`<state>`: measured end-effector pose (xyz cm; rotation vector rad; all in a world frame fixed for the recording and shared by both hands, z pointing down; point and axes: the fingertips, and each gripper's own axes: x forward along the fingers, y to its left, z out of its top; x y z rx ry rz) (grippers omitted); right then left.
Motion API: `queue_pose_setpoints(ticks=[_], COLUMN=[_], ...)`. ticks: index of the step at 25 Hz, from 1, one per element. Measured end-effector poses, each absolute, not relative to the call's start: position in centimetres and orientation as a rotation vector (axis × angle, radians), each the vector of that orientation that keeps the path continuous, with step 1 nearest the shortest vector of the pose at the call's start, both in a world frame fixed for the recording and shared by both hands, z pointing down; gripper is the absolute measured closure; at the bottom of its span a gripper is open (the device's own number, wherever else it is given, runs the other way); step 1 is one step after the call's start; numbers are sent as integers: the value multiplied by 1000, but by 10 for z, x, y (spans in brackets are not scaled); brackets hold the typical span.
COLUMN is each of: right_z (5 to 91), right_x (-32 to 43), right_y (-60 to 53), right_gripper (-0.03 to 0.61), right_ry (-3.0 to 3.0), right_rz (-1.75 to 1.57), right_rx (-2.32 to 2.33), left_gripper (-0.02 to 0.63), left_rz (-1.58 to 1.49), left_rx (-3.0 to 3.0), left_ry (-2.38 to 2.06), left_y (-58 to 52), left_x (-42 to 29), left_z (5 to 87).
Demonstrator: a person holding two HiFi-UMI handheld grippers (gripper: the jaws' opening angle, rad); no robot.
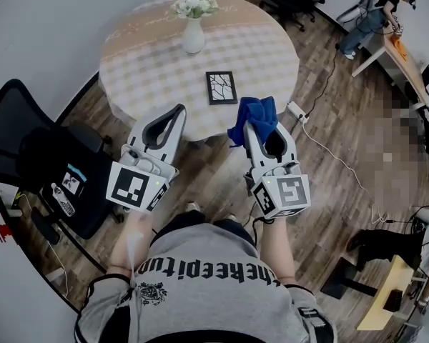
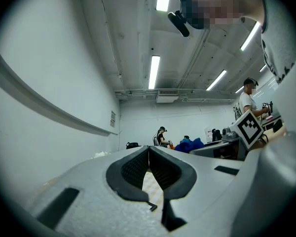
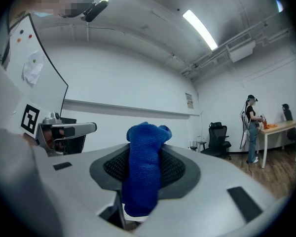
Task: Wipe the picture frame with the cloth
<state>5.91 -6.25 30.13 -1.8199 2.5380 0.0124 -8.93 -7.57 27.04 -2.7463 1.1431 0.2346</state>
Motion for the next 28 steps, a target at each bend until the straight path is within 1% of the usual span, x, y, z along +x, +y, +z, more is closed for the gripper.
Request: queue_pose_setpoints(ticks=[28], right_z=[292], right_x=[99], right_y=[-15], right_gripper=[433], right_ry=[2651], right_rz=[33], right_rx=[-1628], left_gripper=[598], left_rz=[216], left_rx=[-2639], left_ry=[1339], left_y=[-6], left_x=[-50], left_z=[259])
